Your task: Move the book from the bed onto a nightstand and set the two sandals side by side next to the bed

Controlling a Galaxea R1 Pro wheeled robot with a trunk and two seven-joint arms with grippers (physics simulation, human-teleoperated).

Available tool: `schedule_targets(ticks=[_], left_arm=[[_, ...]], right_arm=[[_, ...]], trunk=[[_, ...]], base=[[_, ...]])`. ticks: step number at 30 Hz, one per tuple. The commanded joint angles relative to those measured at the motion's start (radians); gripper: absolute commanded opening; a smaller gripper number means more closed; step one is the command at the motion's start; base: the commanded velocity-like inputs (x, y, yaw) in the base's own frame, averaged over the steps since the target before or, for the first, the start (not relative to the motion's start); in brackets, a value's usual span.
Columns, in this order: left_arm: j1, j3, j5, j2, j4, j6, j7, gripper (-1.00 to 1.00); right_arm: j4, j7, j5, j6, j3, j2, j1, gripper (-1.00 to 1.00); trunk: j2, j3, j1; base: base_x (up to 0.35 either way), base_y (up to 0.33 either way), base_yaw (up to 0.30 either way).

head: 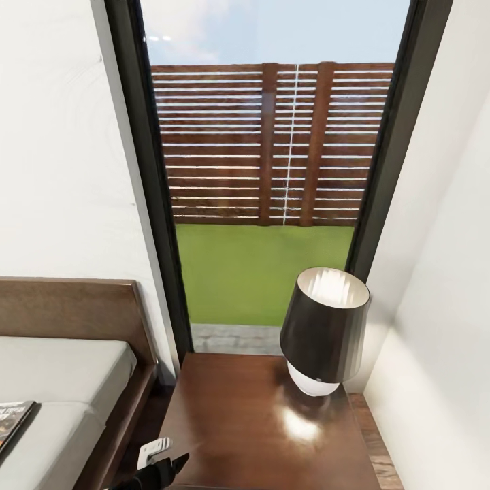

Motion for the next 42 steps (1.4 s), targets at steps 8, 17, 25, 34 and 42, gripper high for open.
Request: schedule_targets(ticks=[8,17,25,34,42], left_arm=[[-0.001,0.007,-0.011,-0.001,0.0,-0.004,-0.002,1.0],[-0.001,0.007,-0.011,-0.001,0.0,-0.004,0.0,1.0],[-0.001,0.007,-0.011,-0.001,0.0,-0.004,0.0,1.0],[-0.001,0.007,-0.011,-0.001,0.0,-0.004,0.0,1.0],[-0.001,0.007,-0.011,-0.001,0.0,-0.004,0.0,1.0]], right_arm=[[0.001,0.004,0.006,-0.003,-0.008,0.0,-0.001,1.0],[0.001,0.004,0.005,-0.003,-0.008,0.0,-0.001,1.0],[0.001,0.008,0.0,-0.002,-0.009,0.0,-0.001,1.0],[0.001,0.006,-0.001,-0.002,-0.008,0.0,-0.001,1.0],[0.001,0.004,-0.001,-0.002,-0.008,0.0,-0.001,1.0]], trunk=[[0.049,0.021,-0.027],[0.112,0.049,-0.061],[0.168,0.074,-0.092],[0.231,0.102,-0.127],[0.287,0.127,-0.157]], base=[[0.0,0.0,0.0],[0.0,0.0,0.0],[0.0,0.0,0.0],[0.0,0.0,0.0],[0.0,0.0,0.0]])
